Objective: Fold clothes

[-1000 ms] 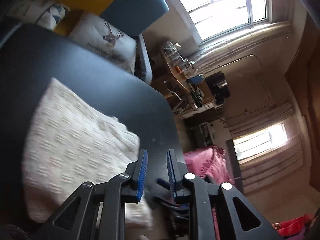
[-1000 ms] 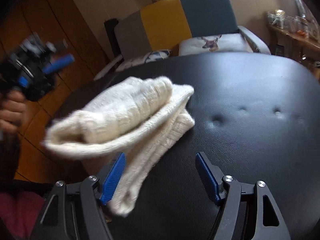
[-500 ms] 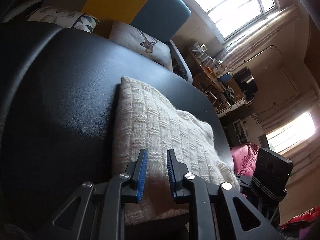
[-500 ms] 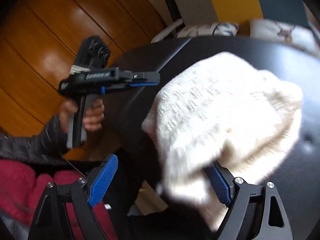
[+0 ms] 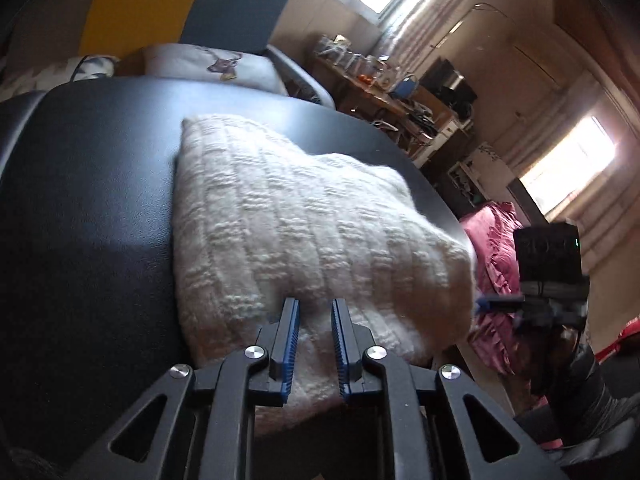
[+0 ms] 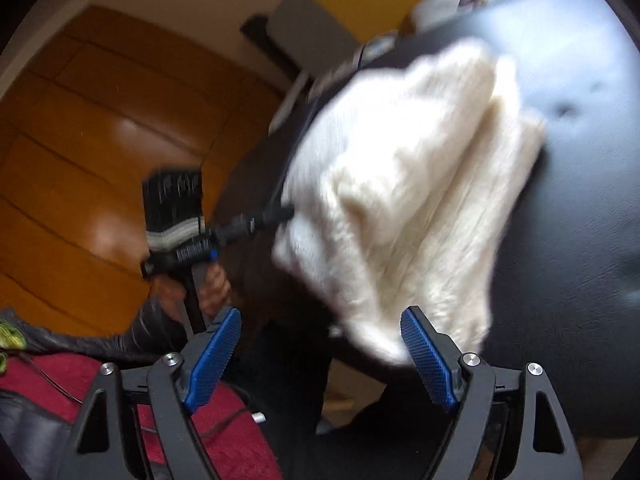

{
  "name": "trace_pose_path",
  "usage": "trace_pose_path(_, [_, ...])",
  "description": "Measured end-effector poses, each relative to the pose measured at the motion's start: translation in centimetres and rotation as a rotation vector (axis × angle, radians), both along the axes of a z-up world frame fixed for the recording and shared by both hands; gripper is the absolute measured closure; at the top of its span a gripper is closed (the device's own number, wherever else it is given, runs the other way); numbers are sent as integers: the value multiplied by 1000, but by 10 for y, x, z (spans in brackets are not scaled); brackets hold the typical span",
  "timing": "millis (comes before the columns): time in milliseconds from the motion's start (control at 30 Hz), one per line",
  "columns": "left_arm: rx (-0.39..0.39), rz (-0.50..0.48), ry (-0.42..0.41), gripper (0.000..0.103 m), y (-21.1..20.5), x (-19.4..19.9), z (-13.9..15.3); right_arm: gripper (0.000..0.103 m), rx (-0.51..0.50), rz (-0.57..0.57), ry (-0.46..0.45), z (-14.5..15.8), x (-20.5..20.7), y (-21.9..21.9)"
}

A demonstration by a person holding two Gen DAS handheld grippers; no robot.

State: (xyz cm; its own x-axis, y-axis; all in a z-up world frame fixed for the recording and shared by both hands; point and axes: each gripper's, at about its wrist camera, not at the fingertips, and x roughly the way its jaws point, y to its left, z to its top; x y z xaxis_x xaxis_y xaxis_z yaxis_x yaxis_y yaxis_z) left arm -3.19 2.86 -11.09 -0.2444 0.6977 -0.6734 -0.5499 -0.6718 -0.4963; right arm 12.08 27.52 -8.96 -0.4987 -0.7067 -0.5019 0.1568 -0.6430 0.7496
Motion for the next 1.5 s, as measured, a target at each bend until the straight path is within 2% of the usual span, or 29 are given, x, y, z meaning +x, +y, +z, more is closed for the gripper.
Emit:
trace_pose_path(100, [-15,-26,25,87,2,6,-2,17,4,-172,49,12,-11,22])
trace_pose_path(200, [-31,-52,50,87,4,11,-5,17,6,-303,38,7,-32,36])
trace_pose_path(333, [-51,-86,83,87,6,18,-8,20,30,-322,-9,-7,-63,38])
trace_pose_path(400, [-62,-104,99,87,7,22,-9,42,62,-319,-35,-15,-77,37])
trace_pose_path(433, [-67,-112,107,87,8,24,-10,70,81,-310,-51,-19,-82,34])
trace_pose_path(467, [-78,-122,118,87,9,26,-11,82,101,-297,-61,-21,-86,29])
trace_pose_path(533, [-114,-152,136,87,13,31,-16,89,174,-288,-19,-7,-90,20])
trace_pose_path(633, [-140,-198,148,87,16,39,-21,90,294,-314,90,18,-79,20])
trace_pose_path(667, [-141,-212,142,87,17,41,-24,90,362,-325,76,16,-79,21])
trace_pose_path(700, [-143,-221,140,87,18,42,-25,90,415,-321,24,2,-83,24])
trace_pose_path(733, [-150,-229,142,87,19,44,-26,90,433,-315,-16,-13,-84,28])
trace_pose_path(833, [-181,-270,147,87,23,48,-23,91,405,-322,-43,-43,-76,42])
trace_pose_path(933, [-173,-282,126,87,24,44,-13,90,368,-327,-34,-47,-74,51])
trace_pose_path(1000, [-111,-278,113,87,22,43,0,87,352,-323,-27,-43,-74,56])
trace_pose_path(1067, [-45,-277,107,87,22,44,10,76,345,-325,-1,-31,-70,61])
trace_pose_path(1100, [-21,-278,109,87,24,45,15,75,351,-325,18,-23,-66,63])
trace_pose_path(1167, [-26,-287,133,87,30,48,18,75,379,-315,68,-6,-63,60])
trace_pose_path(1267, [-57,-303,141,87,41,54,12,75,416,-265,142,18,-64,41])
trace_pose_path(1367, [-91,-306,136,87,51,59,2,75,440,-151,183,38,-50,10])
trace_pose_path(1433, [-131,-306,135,86,57,63,-9,75,477,-53,173,36,-43,-12])
trace_pose_path(1500, [-146,-294,135,86,58,69,-21,78,587,21,82,15,-35,-28])
